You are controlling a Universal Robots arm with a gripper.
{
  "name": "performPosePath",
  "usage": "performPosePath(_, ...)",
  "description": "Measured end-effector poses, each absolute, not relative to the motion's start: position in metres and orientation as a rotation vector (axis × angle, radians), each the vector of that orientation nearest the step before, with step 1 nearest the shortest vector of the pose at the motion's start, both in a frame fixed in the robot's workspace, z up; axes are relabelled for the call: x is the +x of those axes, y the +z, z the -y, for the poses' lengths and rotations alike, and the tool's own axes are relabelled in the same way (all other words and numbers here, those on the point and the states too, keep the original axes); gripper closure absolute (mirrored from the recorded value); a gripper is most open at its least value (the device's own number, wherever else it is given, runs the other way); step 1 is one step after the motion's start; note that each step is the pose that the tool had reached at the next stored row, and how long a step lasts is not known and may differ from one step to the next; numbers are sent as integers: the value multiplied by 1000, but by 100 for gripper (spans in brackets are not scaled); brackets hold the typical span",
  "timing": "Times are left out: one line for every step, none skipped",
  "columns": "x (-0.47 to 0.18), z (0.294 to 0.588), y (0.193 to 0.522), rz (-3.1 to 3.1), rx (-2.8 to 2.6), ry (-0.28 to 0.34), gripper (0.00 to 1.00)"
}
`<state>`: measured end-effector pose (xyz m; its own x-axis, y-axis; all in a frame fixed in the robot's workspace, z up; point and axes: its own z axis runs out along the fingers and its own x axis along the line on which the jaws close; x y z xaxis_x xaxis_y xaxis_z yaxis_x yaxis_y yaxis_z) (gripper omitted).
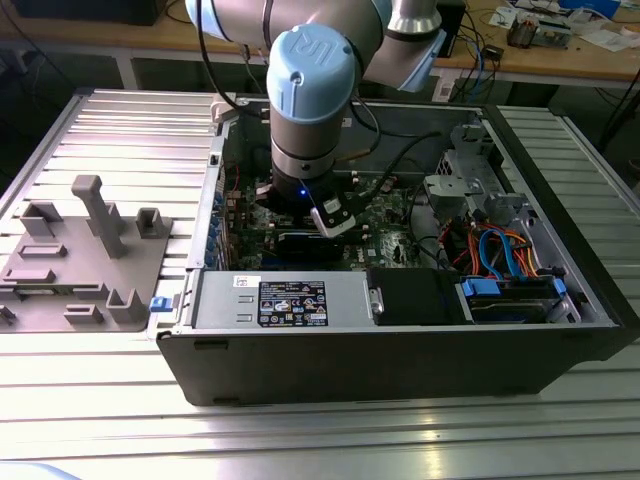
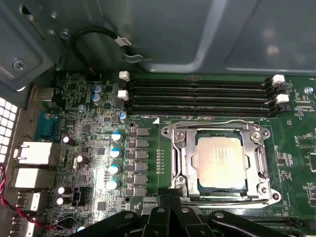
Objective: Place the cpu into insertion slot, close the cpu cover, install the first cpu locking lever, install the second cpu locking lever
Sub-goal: 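Install the second cpu locking lever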
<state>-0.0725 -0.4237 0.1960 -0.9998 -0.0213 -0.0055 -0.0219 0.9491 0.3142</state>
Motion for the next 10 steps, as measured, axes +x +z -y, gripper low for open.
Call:
performPosePath(-72, 424, 196, -3099, -34, 500, 89)
performPosePath(-73, 424, 196, -3099, -34, 501, 89)
performPosePath(-73, 424, 196, -3099, -34, 501, 89)
performPosePath(-73, 423, 196, -3099, -34, 502, 89)
performPosePath(-73, 423, 196, -3099, -34, 503, 89)
performPosePath(-73, 423, 196, -3099, -34, 504, 89)
performPosePath(-73, 423, 196, -3098, -34, 506, 89)
performPosePath(-73, 423, 195, -3098, -34, 508, 89)
performPosePath(-73, 423, 195, -3097, -34, 511, 89)
performPosePath(-73, 423, 195, -3097, -34, 513, 89)
